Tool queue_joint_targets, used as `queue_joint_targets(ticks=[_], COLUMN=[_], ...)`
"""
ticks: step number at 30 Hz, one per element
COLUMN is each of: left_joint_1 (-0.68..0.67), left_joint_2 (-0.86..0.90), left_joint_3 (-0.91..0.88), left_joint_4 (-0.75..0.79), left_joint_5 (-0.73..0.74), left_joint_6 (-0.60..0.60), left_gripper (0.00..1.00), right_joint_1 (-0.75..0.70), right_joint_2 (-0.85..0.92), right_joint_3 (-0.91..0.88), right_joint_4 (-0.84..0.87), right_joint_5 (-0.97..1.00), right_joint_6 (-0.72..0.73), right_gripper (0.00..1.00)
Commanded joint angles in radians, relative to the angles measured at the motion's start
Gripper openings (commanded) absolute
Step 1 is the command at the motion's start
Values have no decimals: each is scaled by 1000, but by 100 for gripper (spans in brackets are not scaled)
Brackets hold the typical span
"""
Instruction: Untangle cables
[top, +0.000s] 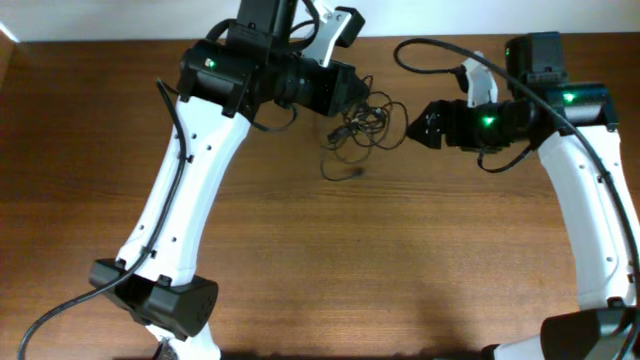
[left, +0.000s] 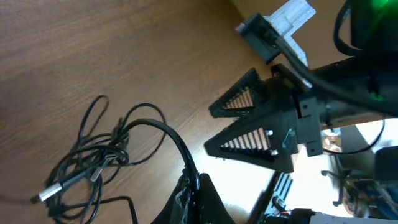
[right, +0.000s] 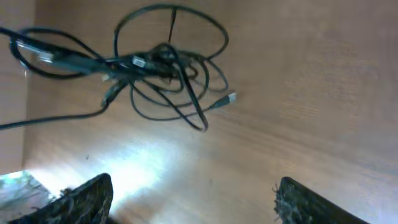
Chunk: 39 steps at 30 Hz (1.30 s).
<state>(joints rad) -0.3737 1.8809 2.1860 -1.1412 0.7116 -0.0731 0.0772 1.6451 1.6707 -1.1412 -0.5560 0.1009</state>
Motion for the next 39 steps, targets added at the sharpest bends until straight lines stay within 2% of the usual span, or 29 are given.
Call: queue_joint_targets(ticks=[1, 5, 6, 8, 9, 11, 12, 13, 14, 17, 19, 23, 26, 28, 29, 30, 31, 32, 33, 34, 36, 37, 38, 39], left_joint_1=[31, 87, 98, 117, 135, 170, 187, 204, 214, 222, 223, 222, 233, 258, 275, 287, 288, 287, 286, 287, 288, 288, 288, 284], left_joint_2=[-36, -36, -36, -36, -36, -35, -35, -35, -35, -32, -20, 69, 164, 196, 212, 230, 246, 257, 261, 261, 261, 261, 261, 261], left_joint_3=[10, 10, 10, 10, 10, 9, 9, 8, 8, 7, 6, 6, 6, 6, 6, 6, 6, 6, 6, 6, 6, 6, 6, 6], left_joint_4=[0, -24, -24, -27, -27, -50, -75, -113, -134, -148, -159, -262, -360, -403, -407, -417, -421, -418, -406, -378, -330, -313, -326, -352], left_joint_5=[152, 298, 317, 314, 257, -19, -220, -553, -732, -939, -982, -982, -1036, -1130, -1123, -1115, -1091, -1059, -1016, -915, -772, -625, -406, -274], left_joint_6=[-6, -6, -6, -6, -5, -6, -6, -97, -158, -168, -169, -169, -179, -269, -278, -278, -277, -266, -220, -100, 63, 225, 435, 557], left_gripper=[0, 0, 0, 0, 0, 0, 0, 0, 0, 0, 0, 0, 1, 4, 11, 25, 46, 54, 62, 65, 65, 63, 62, 61], right_joint_1=[34, 46, 54, 53, 51, 29, -8, -51, -83, -225, -290, -300, -270, -190, -142, -98, -61, -28, 11, 40, 89, 93, 75, 45], right_joint_2=[32, 132, 155, 191, 187, 125, 48, -32, -84, -220, -236, -218, -181, -151, -144, -138, -126, -111, -85, -61, 11, 51, 77, 78], right_joint_3=[-22, -35, -35, -35, -33, -31, -31, -31, -31, -31, -31, -35, -106, -138, -138, -138, -139, -139, -139, -139, -139, -139, -139, -138], right_joint_4=[76, 188, 220, 226, 220, 203, 171, 120, 78, -73, -164, -255, -245, -196, -170, -148, -137, -133, -116, -78, 29, 69, 98, 122], right_joint_5=[-8, -63, -61, -61, -62, -61, -32, 57, 110, 210, 210, 309, 297, 287, 287, 287, 287, 287, 288, 288, 288, 288, 308, 306], right_joint_6=[-23, -23, -23, -23, -23, -23, -8, 32, 39, 103, 102, 118, 117, 113, 114, 117, 122, 125, 137, 165, 203, 216, 249, 248], right_gripper=[83, 79, 69, 7, 4, 4, 4, 4, 4, 4, 4, 4, 4, 4, 4, 4, 4, 4, 4, 4, 4, 60, 99, 99])
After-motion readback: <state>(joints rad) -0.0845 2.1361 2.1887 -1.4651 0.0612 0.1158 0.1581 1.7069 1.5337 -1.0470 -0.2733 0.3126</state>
